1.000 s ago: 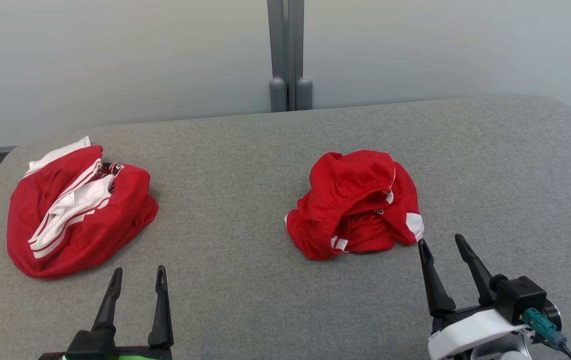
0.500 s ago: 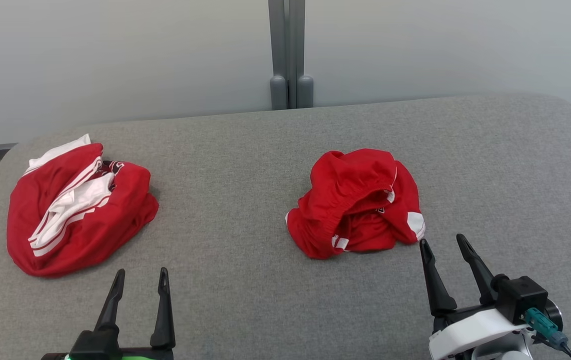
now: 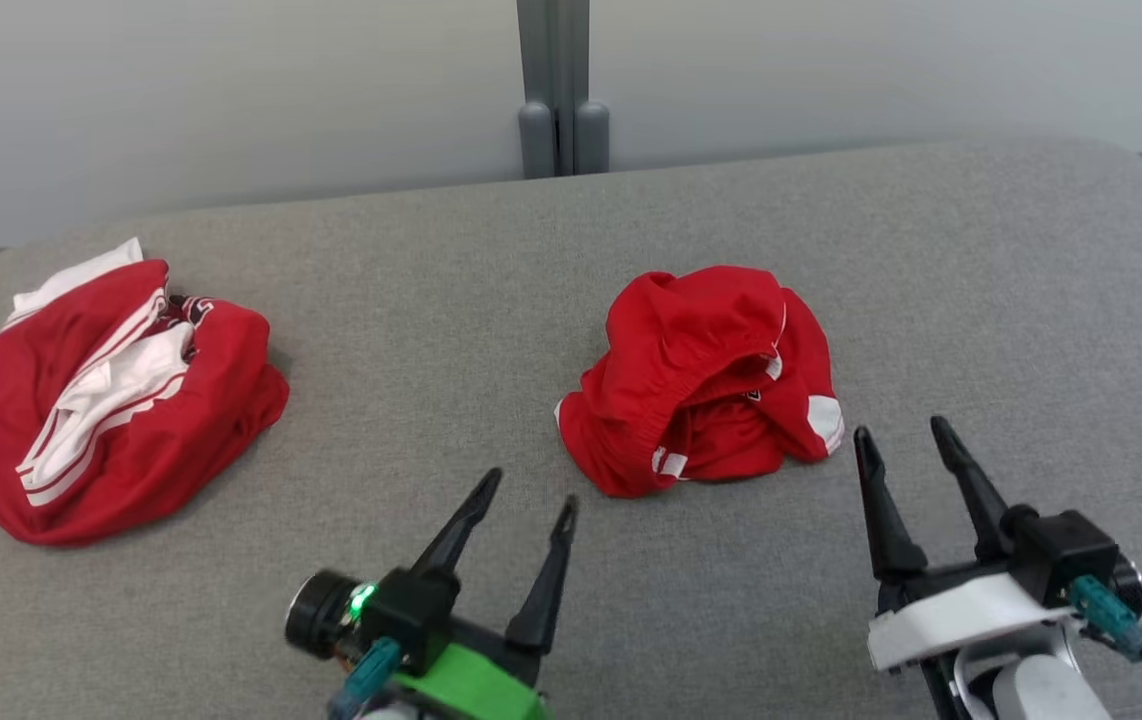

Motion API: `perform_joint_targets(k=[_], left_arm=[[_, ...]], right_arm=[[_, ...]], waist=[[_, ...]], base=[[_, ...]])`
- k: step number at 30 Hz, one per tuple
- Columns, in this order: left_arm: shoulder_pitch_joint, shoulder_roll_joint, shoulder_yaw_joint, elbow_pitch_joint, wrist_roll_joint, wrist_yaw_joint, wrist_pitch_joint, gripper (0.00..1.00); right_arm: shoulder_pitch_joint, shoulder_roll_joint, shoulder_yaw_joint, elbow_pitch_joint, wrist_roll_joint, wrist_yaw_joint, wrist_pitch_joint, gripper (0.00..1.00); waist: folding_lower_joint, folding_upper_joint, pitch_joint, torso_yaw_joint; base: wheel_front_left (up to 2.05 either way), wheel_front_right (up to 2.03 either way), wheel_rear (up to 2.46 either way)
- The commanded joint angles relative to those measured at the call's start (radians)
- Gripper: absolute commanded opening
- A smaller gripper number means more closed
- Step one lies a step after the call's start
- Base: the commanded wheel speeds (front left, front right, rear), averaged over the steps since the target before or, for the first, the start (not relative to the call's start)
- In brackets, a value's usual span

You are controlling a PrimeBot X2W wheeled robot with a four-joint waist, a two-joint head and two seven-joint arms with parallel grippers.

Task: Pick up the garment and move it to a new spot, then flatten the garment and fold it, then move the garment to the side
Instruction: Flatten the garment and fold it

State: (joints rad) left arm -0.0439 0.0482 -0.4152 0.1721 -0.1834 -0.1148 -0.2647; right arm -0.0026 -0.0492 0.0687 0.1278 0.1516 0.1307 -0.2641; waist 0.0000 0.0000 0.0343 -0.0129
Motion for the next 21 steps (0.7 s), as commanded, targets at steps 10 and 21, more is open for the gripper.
perform_joint_targets(k=[10,21], left_arm=[[-0.38,0.005,-0.302,0.222,-0.092,-0.015,0.001,1.0],[-0.629,0.005,-0.445,0.352,-0.239,0.006,0.001,1.0]], right_arm=[[-0.128,-0.002,-0.052,-0.04,-0.01,0.0,-0.001,1.0],[-0.18,-0.001,-0.081,-0.057,0.01,0.0,-0.001,1.0]], waist=[[0.0,0.0,0.269,-0.136],[0.0,0.0,0.375,-0.227]], base=[[0.0,0.0,0.0],[0.0,0.0,0.0]])
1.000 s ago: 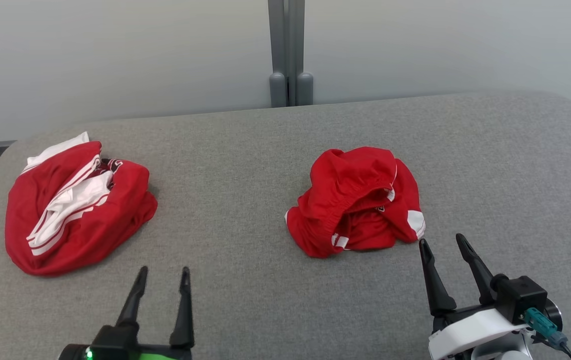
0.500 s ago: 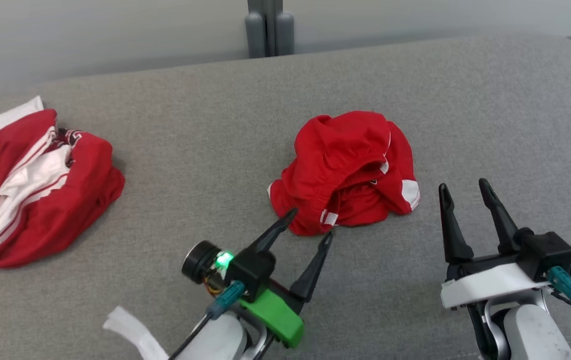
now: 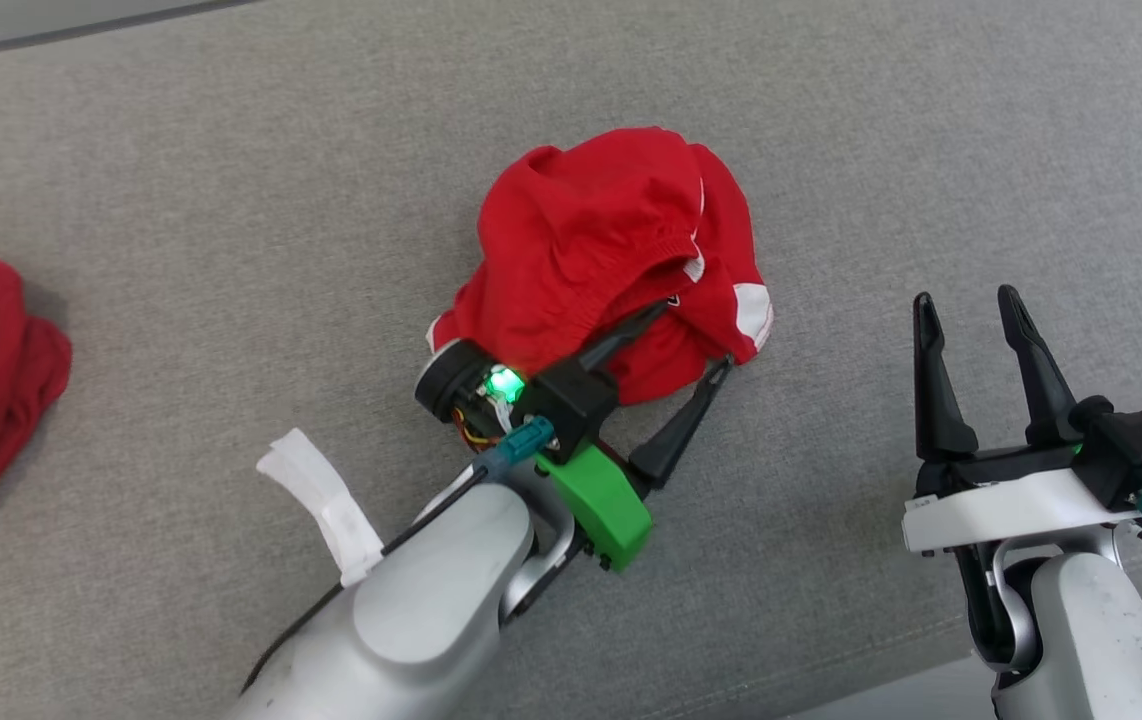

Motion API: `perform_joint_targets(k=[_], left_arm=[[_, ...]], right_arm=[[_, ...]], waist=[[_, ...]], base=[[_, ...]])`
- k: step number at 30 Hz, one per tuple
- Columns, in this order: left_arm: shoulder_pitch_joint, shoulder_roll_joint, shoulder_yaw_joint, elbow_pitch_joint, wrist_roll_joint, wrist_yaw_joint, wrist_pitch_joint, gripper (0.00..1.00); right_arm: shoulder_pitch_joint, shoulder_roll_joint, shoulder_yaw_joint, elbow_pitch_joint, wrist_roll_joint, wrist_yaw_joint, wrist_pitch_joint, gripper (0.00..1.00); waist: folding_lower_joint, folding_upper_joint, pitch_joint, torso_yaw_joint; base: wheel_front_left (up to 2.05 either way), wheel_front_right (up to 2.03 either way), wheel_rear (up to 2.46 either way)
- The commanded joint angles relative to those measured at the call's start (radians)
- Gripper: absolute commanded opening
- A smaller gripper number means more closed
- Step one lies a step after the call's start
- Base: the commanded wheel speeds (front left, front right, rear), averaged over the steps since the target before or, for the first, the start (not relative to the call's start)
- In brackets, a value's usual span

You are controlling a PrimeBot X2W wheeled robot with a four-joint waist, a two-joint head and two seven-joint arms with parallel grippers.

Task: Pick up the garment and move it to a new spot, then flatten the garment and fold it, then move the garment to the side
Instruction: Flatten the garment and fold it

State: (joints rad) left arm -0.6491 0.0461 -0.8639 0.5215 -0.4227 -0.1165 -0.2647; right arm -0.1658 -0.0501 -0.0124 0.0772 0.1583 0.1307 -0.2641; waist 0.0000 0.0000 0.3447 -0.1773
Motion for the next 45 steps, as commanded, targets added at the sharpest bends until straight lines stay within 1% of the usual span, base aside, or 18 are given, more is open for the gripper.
perform_joint_targets(k=[1,6,11,19,20,21,22,23,25,28,32,34,37,41,45], left_arm=[[-0.046,0.008,0.0,0.016,-0.008,0.022,0.001,1.0],[-0.125,0.007,-0.018,0.064,-0.049,0.083,0.001,1.0],[-0.191,0.007,-0.031,0.094,-0.103,0.156,0.001,1.0],[-0.267,0.007,-0.077,0.156,-0.209,0.239,0.001,1.0],[-0.271,0.007,-0.08,0.161,-0.225,0.248,0.001,0.97],[-0.277,0.007,-0.081,0.169,-0.243,0.26,0.001,0.75],[-0.284,0.007,-0.083,0.173,-0.253,0.267,0.001,0.22],[-0.29,0.007,-0.086,0.179,-0.267,0.275,0.001,0.0],[-0.299,0.007,-0.09,0.183,-0.288,0.281,0.001,0.0],[-0.312,0.007,-0.088,0.17,-0.308,0.271,0.001,0.0],[-0.34,0.006,-0.075,0.113,-0.318,0.225,0.001,0.0],[-0.357,0.006,-0.077,0.094,-0.329,0.191,0.001,0.0],[-0.42,0.006,-0.078,0.071,-0.346,0.153,0.0,0.0],[-0.487,0.006,-0.056,0.023,-0.372,0.134,0.014,0.0],[-0.501,0.025,-0.012,-0.061,-0.408,0.144,0.017,0.0]], right_arm=[[-0.02,0.0,0.001,-0.007,0.007,0.0,-0.001,1.0],[-0.035,0.0,-0.003,-0.014,0.014,0.0,-0.001,1.0],[-0.049,-0.001,0.001,-0.008,0.019,0.0,-0.001,1.0],[-0.058,-0.001,0.011,0.003,0.03,0.0,-0.001,1.0],[-0.058,-0.001,0.012,0.004,0.032,0.0,-0.001,1.0],[-0.057,-0.001,0.013,0.004,0.034,0.0,-0.001,1.0],[-0.057,-0.001,0.014,0.005,0.035,0.0,-0.001,1.0],[-0.056,-0.001,0.014,0.006,0.035,0.0,-0.001,1.0],[-0.051,-0.001,0.013,0.007,0.039,0.0,-0.001,1.0],[-0.042,-0.001,0.008,0.009,0.044,0.0,-0.001,1.0],[-0.029,-0.001,0.008,0.018,0.046,0.0,-0.001,1.0],[-0.026,-0.001,0.012,0.02,0.049,0.0,-0.001,1.0],[-0.016,-0.001,0.013,0.026,0.045,0.0,-0.001,1.0],[0.013,-0.001,0.002,0.032,0.031,0.0,-0.001,1.0],[0.043,-0.001,-0.008,0.031,0.016,0.0,-0.001,1.0]], waist=[[0.0,0.0,0.073,-0.069],[0.0,0.0,0.107,-0.081],[0.0,0.0,0.125,-0.085],[0.0,0.0,0.117,-0.091],[0.0,0.0,0.115,-0.093],[0.0,0.0,0.112,-0.094],[0.0,0.0,0.11,-0.094],[0.0,0.0,0.107,-0.095],[0.0,0.0,0.1,-0.095],[0.0,0.0,0.085,-0.09],[0.0,0.0,0.037,-0.074],[0.0,0.0,0.012,-0.068],[0.0,0.0,-0.038,-0.055],[0.0,0.0,-0.097,-0.029],[0.0,0.0,-0.143,0.007]], base=[[0.0,0.0,0.0],[0.0,0.0,0.0],[0.0,0.0,0.0],[0.0,0.0,0.0],[0.0,0.0,0.0],[0.0,0.0,0.0],[0.0,0.0,0.0],[0.0,0.0,0.0],[0.0,0.0,0.0],[0.0,0.0,0.0],[0.0,0.0,0.0],[0.0,0.0,0.0],[0.0,0.0,0.0],[0.0,0.0,0.0],[0.0,0.0,0.0]])
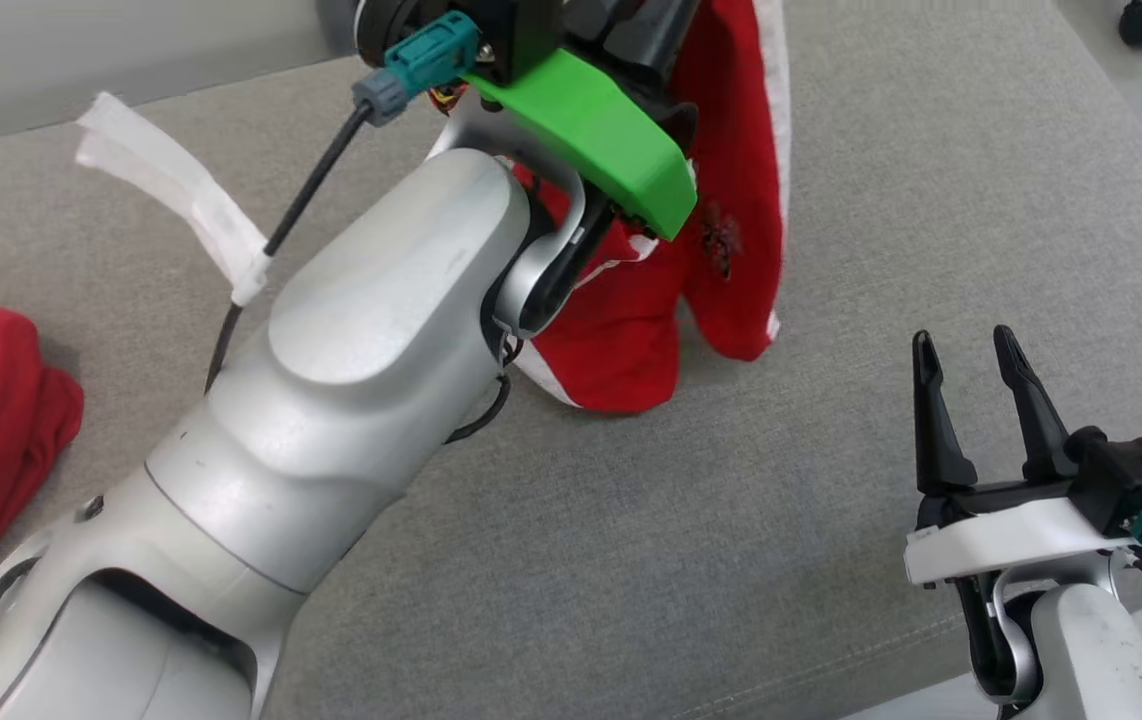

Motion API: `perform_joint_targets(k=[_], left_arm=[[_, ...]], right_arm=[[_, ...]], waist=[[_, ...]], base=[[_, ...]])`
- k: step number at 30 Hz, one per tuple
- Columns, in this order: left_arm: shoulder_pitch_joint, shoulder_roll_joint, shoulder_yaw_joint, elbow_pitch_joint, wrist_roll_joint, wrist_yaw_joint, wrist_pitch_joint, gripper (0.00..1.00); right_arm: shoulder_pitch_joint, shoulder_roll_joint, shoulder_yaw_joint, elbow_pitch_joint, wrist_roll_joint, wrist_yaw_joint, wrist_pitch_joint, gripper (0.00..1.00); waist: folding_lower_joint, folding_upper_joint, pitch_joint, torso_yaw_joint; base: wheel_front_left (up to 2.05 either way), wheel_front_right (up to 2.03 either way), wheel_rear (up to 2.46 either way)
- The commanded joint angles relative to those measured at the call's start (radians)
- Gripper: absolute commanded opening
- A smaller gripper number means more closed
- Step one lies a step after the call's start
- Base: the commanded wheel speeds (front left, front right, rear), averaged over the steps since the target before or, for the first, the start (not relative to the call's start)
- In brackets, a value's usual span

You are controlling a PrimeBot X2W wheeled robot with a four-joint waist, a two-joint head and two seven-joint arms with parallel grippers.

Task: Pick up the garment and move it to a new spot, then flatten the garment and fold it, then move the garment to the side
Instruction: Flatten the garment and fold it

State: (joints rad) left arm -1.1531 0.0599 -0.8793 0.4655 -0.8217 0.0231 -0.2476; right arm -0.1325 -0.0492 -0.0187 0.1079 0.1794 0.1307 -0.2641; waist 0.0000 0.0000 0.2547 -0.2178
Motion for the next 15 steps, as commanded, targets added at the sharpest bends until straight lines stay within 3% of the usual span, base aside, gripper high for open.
perform_joint_targets(k=[1,5,8,15], left_arm=[[0.017,0.02,0.01,-0.029,-0.017,0.007,0.004,0.0],[0.122,0.086,0.022,-0.139,-0.041,0.039,0.008,0.0],[0.291,0.164,0.018,-0.236,-0.079,0.083,0.016,0.0],[0.636,0.313,0.013,-0.319,-0.15,0.15,0.004,0.0]], right_arm=[[0.014,-0.002,-0.004,-0.001,-0.01,0.0,-0.001,1.0],[0.034,-0.002,-0.012,-0.006,-0.026,0.0,-0.001,1.0],[0.05,-0.002,-0.022,-0.007,-0.035,0.0,-0.001,1.0],[0.059,-0.002,-0.015,0.041,-0.031,0.0,-0.001,1.0]], waist=[[0.0,0.0,-0.06,0.057],[0.0,0.0,-0.082,0.101],[0.0,0.0,-0.089,0.14],[0.0,0.0,-0.073,0.225]], base=[[0.0,0.0,0.0],[0.0,0.0,0.0],[0.0,0.0,0.0],[0.0,0.0,0.0]])
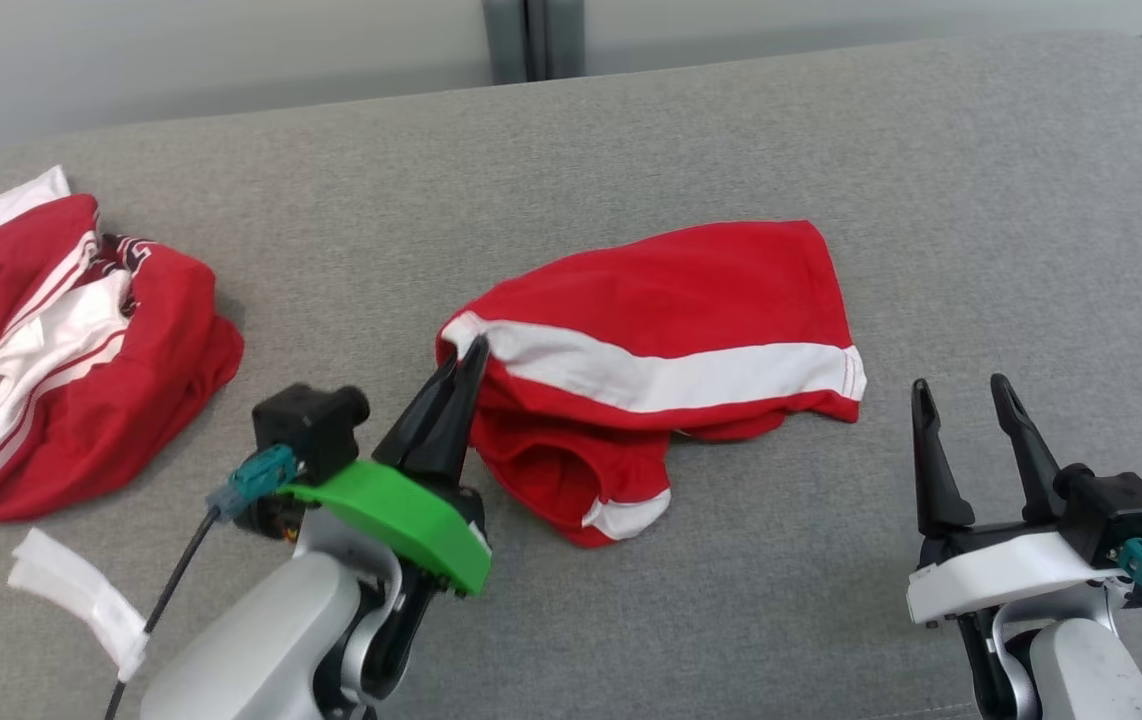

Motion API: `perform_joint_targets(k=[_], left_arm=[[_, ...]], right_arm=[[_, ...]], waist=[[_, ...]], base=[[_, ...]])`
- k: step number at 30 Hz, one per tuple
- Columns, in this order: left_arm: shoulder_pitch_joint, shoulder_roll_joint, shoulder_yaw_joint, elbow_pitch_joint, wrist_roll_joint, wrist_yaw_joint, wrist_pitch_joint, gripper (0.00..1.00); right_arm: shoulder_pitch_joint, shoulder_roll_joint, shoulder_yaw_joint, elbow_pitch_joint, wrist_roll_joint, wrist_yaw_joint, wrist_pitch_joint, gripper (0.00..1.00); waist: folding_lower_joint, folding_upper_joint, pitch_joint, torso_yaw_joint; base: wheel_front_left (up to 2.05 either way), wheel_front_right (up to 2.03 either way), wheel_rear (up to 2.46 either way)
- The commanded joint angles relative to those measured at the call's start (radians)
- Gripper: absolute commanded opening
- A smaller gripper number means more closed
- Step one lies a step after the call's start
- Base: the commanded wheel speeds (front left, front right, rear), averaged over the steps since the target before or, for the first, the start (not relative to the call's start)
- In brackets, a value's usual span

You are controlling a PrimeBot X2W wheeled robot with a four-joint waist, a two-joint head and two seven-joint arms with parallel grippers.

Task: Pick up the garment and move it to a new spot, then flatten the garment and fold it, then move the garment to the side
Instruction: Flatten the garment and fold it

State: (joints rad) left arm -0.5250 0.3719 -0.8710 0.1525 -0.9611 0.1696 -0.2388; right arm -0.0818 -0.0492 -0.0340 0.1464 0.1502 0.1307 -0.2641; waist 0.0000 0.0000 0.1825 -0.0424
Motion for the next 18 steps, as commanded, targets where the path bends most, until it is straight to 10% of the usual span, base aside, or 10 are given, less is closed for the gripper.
perform_joint_targets(k=[1,18], left_arm=[[0.049,0.018,0.012,-0.008,-0.017,0.008,-0.01,0.0],[0.18,-0.003,0.109,0.083,0.071,-0.052,-0.027,0.0]], right_arm=[[0.005,-0.003,0.001,0.016,0.006,0.0,-0.001,1.0],[-0.249,-0.159,0.26,0.429,0.399,0.0,0.005,1.0]], waist=[[0.0,0.0,0.002,0.062],[0.0,0.0,0.022,0.172]], base=[[0.0,0.0,0.0],[0.0,0.0,0.0]])
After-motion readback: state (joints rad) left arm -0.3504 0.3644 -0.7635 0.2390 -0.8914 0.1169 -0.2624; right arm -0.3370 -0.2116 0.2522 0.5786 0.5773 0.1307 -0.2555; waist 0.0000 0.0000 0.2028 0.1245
